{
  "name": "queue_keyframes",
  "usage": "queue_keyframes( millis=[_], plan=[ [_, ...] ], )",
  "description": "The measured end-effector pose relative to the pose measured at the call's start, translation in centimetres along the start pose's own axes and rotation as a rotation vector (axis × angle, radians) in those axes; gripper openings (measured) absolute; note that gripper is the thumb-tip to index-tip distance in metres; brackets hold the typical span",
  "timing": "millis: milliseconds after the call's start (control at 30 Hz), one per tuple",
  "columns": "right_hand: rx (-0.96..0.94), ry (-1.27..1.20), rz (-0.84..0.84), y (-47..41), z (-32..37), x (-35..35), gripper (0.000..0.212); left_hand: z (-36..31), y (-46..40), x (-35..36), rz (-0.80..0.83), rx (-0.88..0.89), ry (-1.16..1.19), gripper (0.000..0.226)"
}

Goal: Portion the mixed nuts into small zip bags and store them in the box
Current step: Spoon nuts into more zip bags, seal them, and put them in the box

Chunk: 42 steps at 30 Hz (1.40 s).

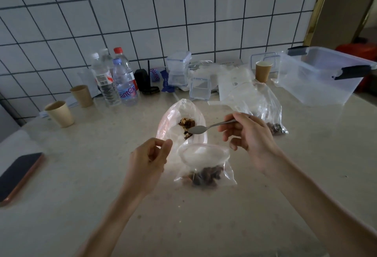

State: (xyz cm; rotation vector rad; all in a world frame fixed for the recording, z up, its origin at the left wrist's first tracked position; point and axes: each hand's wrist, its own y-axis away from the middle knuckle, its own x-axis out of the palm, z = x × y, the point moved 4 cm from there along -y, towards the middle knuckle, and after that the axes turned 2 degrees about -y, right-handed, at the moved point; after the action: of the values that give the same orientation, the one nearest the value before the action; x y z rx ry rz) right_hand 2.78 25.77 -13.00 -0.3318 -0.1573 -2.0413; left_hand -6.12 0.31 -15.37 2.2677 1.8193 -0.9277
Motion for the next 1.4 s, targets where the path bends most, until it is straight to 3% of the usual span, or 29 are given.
queue_keyframes(
  millis=[67, 133, 267, 333, 500, 667, 833, 933, 1167, 1400],
  plan=[
    [-0.003, 0.089, -0.018, -1.0, 0.1, 0.5, 0.029, 0.3, -1.7, -0.6, -0.139, -0.007, -0.044, 0.023],
    [-0.008, 0.181, -0.013, -2.0, 0.2, 1.1, 0.03, 0.7, -3.4, -0.7, -0.202, -0.053, -0.116, 0.031],
    [0.095, 0.243, 0.053, -3.7, -0.7, 1.9, 0.033, 2.0, -6.2, 1.1, -0.007, -0.248, -0.245, 0.082],
    [0.157, 0.253, 0.079, -4.3, -1.5, 2.1, 0.033, 2.2, -6.9, 2.3, 0.079, -0.295, -0.261, 0.093],
    [0.219, 0.268, 0.114, -5.3, -3.1, 1.8, 0.033, 2.3, -7.4, 3.8, 0.13, -0.282, -0.328, 0.087],
    [0.275, 0.226, 0.13, -6.2, -3.6, 1.8, 0.033, 2.2, -7.4, 3.4, 0.129, -0.27, -0.038, 0.064],
    [0.354, 0.212, 0.195, -6.8, -4.4, 1.9, 0.034, 1.8, -7.2, 3.3, 0.146, -0.284, 0.062, 0.052],
    [0.337, 0.197, 0.152, -7.0, -5.1, 1.9, 0.034, 2.0, -7.1, 3.2, 0.166, -0.303, 0.115, 0.046],
    [0.223, 0.165, -0.019, -7.1, -4.9, 1.6, 0.031, 2.1, -7.0, 3.0, 0.207, -0.327, 0.129, 0.047],
    [0.236, 0.181, 0.025, -6.7, -4.5, 1.7, 0.031, 2.4, -6.8, 3.1, 0.209, -0.325, 0.122, 0.048]
  ],
)
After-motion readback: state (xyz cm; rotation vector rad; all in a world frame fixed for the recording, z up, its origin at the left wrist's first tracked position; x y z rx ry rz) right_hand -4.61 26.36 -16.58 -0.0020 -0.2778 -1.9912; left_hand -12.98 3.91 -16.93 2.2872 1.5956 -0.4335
